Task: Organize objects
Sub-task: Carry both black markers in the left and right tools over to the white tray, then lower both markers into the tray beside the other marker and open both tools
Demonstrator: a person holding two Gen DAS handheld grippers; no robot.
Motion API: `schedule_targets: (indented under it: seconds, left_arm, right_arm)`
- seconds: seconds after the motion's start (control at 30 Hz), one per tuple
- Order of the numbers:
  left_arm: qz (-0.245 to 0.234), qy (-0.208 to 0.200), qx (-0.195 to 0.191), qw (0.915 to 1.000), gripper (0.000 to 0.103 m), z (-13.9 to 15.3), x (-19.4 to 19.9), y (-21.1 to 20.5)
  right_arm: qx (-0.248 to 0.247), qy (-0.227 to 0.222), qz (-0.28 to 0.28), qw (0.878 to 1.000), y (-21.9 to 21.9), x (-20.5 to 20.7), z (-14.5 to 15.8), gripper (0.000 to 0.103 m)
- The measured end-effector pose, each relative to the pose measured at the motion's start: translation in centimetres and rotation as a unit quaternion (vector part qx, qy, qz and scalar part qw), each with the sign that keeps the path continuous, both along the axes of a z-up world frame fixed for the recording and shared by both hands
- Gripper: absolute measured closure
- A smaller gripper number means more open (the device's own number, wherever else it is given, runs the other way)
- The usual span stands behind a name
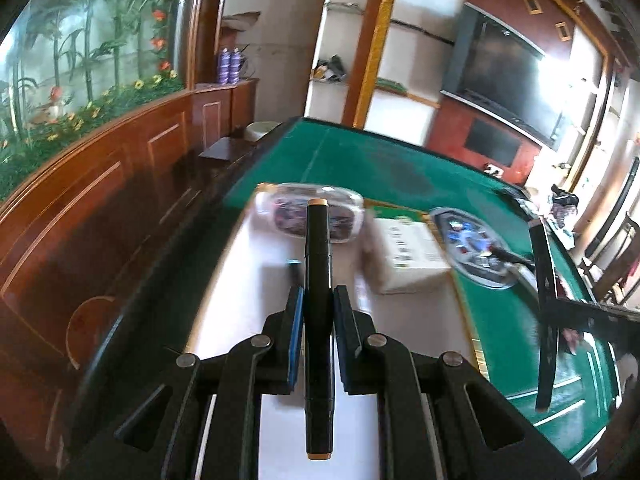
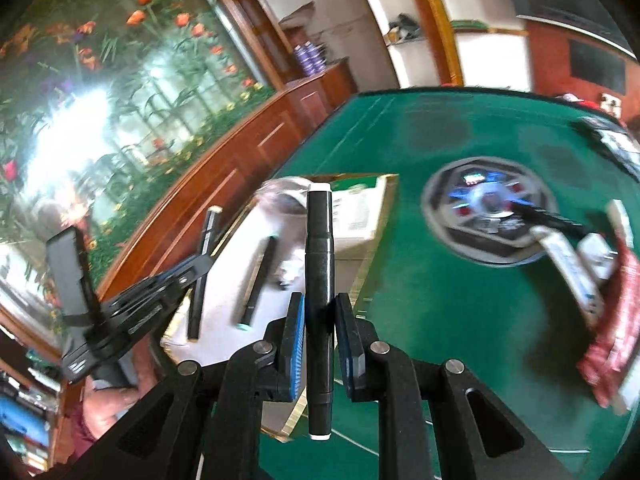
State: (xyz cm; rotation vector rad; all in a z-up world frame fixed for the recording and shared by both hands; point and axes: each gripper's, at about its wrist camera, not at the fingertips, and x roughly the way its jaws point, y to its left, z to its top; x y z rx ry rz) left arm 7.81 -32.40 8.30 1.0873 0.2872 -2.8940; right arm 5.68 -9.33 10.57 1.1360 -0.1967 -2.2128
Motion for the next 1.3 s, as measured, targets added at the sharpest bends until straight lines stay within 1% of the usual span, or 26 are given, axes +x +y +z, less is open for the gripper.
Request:
schedule_targets:
  seconds: [0.1, 0.33, 0.5, 0.6, 0.63, 0.7, 0.73, 0.8, 0.83, 0.9, 0.93, 1.0, 1.03, 1.1, 1.17, 1.23, 1.3]
  left_arm:
    - [0.007, -0.020, 0.008, 0.9997, 0.089, -1.0, -1.1, -1.6]
    - [0.006, -0.071, 0.013, 0.9974, 0.089, -3.5, -3.6, -3.2]
    - [0.006, -0.093, 0.030, 0.9952, 0.089, -5.0, -4.4, -4.0]
    - [0.003, -0.096, 0.050, 0.9941, 0.088, -5.4, -4.4, -4.5]
    - [0.006, -0.090, 0.053, 0.9945, 0.086, -5.2, -4.3, -4.7]
    - [0.008, -0.081, 0.058, 0.9950, 0.062, -5.0, -4.1, -5.0]
    - [0.000, -0.077, 0.068, 0.9947, 0.062, -4.9, -4.1, -5.0]
    - [0.001, -0.073, 0.071, 0.9948, 0.061, -4.8, -3.8, -5.2]
    - [-0.003, -0.070, 0.078, 0.9945, 0.060, -4.8, -3.6, -5.2]
    - [-0.005, -0.061, 0.089, 0.9941, 0.052, -4.5, -3.2, -5.3]
    - [-0.005, -0.057, 0.094, 0.9940, 0.050, -4.2, -3.0, -5.2]
    - [0.004, -0.043, 0.093, 0.9948, 0.035, -3.6, -2.3, -5.4]
    - [0.004, -0.028, 0.101, 0.9945, 0.034, -3.2, -1.7, -5.5]
    - [0.018, -0.017, 0.099, 0.9948, 0.026, -2.6, -1.2, -5.6]
    - [0.032, -0.006, 0.094, 0.9950, 0.025, -2.3, -0.8, -5.9]
    - [0.035, -0.001, 0.106, 0.9938, 0.025, -2.2, -0.4, -6.3]
    - [0.038, -0.002, 0.117, 0.9924, 0.025, -2.2, -0.2, -6.4]
  right_arm:
    - [0.003, -0.021, 0.020, 1.000, -2.8, -0.9, -1.3, 0.086]
    - [0.027, -0.075, 0.053, 0.995, -9.3, -3.4, -4.3, 0.086]
    - [0.059, -0.092, 0.051, 0.993, -12.8, -5.5, -5.9, 0.086]
    - [0.076, -0.098, 0.046, 0.991, -14.1, -6.6, -6.7, 0.086]
    - [0.081, -0.099, 0.044, 0.991, -14.4, -6.8, -6.9, 0.086]
    - [0.088, -0.102, 0.039, 0.990, -14.7, -7.2, -7.2, 0.086]
    - [0.092, -0.104, 0.036, 0.990, -14.8, -7.4, -7.4, 0.086]
    - [0.095, -0.106, 0.031, 0.989, -14.9, -7.8, -7.5, 0.086]
    - [0.097, -0.108, 0.029, 0.989, -14.9, -8.0, -7.5, 0.086]
    - [0.101, -0.108, 0.025, 0.989, -15.0, -8.3, -7.6, 0.086]
    - [0.103, -0.110, 0.024, 0.988, -15.0, -8.4, -7.7, 0.086]
    - [0.103, -0.112, 0.019, 0.988, -15.0, -8.7, -7.8, 0.086]
    - [0.101, -0.113, 0.017, 0.988, -15.0, -8.8, -7.8, 0.086]
    - [0.101, -0.109, 0.018, 0.989, -15.0, -8.8, -7.7, 0.086]
    - [0.096, -0.103, 0.015, 0.990, -14.9, -8.7, -7.3, 0.084]
    - [0.078, -0.098, 0.013, 0.992, -14.2, -8.5, -6.5, 0.081]
    - [0.063, -0.083, 0.005, 0.995, -13.0, -8.1, -5.1, 0.072]
